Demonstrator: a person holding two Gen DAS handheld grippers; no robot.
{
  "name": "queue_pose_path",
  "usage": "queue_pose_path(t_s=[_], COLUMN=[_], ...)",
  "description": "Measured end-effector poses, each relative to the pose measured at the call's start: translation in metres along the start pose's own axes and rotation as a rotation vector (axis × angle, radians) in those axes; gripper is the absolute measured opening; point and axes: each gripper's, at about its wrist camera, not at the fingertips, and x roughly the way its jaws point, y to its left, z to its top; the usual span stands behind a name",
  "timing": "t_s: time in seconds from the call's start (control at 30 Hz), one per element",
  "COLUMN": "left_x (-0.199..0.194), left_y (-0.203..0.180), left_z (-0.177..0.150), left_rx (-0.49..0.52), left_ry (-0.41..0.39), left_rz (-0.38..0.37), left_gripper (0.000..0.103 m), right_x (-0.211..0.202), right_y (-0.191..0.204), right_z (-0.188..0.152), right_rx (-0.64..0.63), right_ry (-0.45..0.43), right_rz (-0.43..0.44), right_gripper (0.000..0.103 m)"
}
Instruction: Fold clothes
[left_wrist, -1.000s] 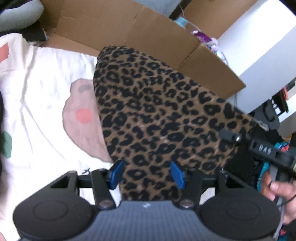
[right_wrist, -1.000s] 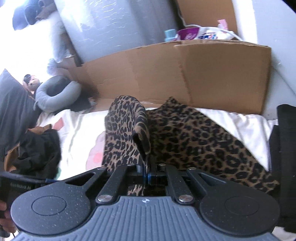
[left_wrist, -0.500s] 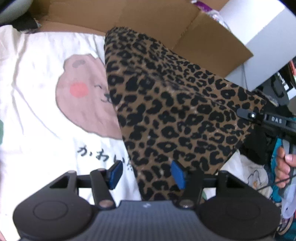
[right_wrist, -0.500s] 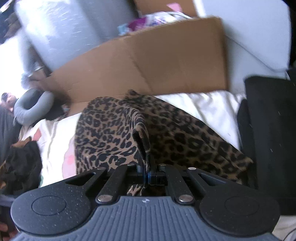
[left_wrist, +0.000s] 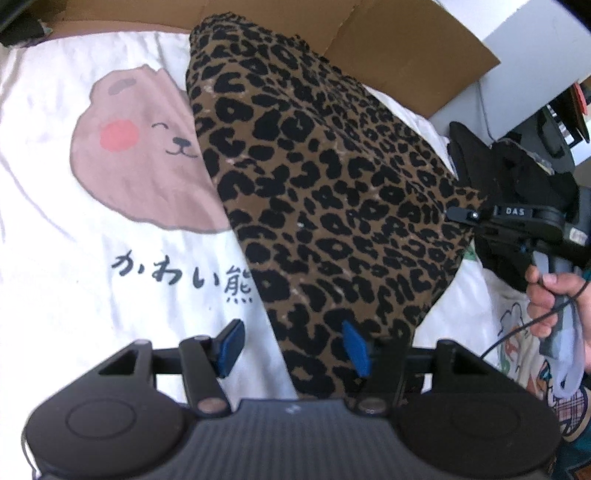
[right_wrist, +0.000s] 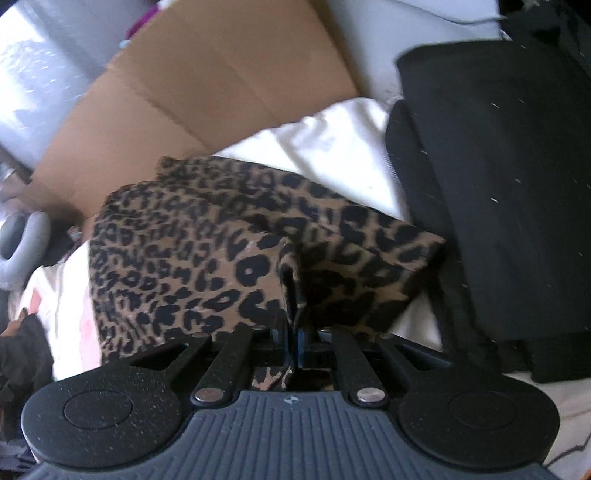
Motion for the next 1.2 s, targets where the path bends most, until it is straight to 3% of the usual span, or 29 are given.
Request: queue_pose_path(t_s=[0.17, 0.27, 0.33, 0.47, 0.77, 0.93, 1.2], left_x=[0.004, 0.006, 0.002, -0.011, -0.036, -0.031, -0.032], left_y=[-0.004, -0.003, -0.004, -0.003, -0.013, -0.018, -0.013], left_z=[-0.004, -0.005, -0.005, -0.004, -0.001, -0.003, -0.002], left_rx=[-0.001, -0.012, -0.015, -0.006, 0.040, 0.091, 0.102], left_ry=[0.017, 0.021, 0.014, -0.028, -0.100, -0.063, -0.054], left_rz=[-0.024, -0.055, -0.075, -0.111, -0.172, -0.152, -0.141], left_gripper=[0.056, 0.035, 0.018, 0.006, 0.005, 0.017, 0.026], right_x=[-0.004, -0.008, -0.010, -0.023, -0.045, -0.037, -0.027], right_y=[-0.007, -0.008, -0.006, -0.001, -0.010, -0.022, -0.036], right_z=[0.002, 0.007, 0.010, 0.015, 0.030, 0.027, 0.021], right_rx=[0.016, 0.003, -0.017, -0.046, -0.021, 0.002, 0.021], right_ry=[-0.025, -0.053, -0.063, -0.107, -0.184, -0.180, -0.162], right_rz=[-0.020, -0.035, -0.029, -0.011, -0.019, -0.042, -0.071], right_gripper=[0.011, 0.003, 0.002, 0.002, 0.002, 0.002, 0.002])
